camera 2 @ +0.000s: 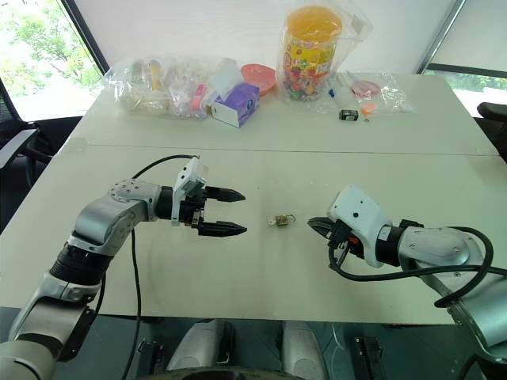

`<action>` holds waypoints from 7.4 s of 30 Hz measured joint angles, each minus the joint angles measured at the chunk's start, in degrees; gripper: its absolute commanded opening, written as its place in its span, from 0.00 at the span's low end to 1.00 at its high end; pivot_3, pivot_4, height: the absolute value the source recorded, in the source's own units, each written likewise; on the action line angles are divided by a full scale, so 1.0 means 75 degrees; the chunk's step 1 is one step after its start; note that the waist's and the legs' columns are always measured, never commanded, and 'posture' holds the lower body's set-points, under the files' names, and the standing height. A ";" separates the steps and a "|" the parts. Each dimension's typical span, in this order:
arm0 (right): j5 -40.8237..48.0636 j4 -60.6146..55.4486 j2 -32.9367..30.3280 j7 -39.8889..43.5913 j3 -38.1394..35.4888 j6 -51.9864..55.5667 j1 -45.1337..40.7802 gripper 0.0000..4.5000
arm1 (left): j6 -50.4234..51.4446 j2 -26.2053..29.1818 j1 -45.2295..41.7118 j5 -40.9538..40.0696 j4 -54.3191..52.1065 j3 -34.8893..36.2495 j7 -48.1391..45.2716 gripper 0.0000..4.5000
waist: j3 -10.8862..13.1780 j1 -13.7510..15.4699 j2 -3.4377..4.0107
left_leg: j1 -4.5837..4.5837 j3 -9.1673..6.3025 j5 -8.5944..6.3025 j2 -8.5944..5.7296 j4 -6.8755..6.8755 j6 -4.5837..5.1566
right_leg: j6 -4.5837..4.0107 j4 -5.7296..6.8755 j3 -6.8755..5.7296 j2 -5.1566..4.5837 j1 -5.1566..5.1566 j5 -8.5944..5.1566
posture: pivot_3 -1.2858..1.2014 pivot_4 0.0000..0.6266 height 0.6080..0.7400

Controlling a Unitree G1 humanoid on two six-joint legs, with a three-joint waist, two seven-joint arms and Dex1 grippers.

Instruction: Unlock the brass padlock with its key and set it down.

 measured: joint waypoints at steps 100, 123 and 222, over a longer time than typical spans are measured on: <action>-0.5251 0.2645 0.1528 0.1561 0.3117 -0.5188 -0.2326 0.15 | -0.4436 -0.1259 -0.0504 0.2141 0.1793 -0.0373 0.0221 0.00 | -0.0003 -0.0147 0.0006 | 0.0000 0.0007 0.0004 -0.0004 0.0009 -0.0007 | 0.0001 0.0031 -0.0003 -0.0013 -0.0019 0.0002 | 0.52 0.24 0.96; -0.5190 0.2887 0.1494 0.1968 0.3453 -0.5580 -0.2638 0.15 | 0.0426 -0.0756 -0.0514 -0.0644 0.0593 0.0111 0.0007 0.62 | -0.0002 -0.0148 0.0005 | 0.0001 0.0005 0.0003 -0.0008 0.0015 -0.0005 | 0.0002 0.0045 -0.0007 -0.0009 -0.0018 0.0001 | 0.52 0.24 0.96; -0.3615 -0.0935 0.1455 0.0041 0.0939 -0.1010 0.1086 0.00 | -0.0215 -0.3704 -0.1679 0.0493 0.5586 0.0645 0.2121 0.42 | -0.0004 0.0007 0.0001 | -0.0001 0.0004 0.0001 -0.0021 0.0012 -0.0002 | 0.0002 0.0027 -0.0003 -0.0003 -0.0013 0.0001 | 0.52 0.24 0.96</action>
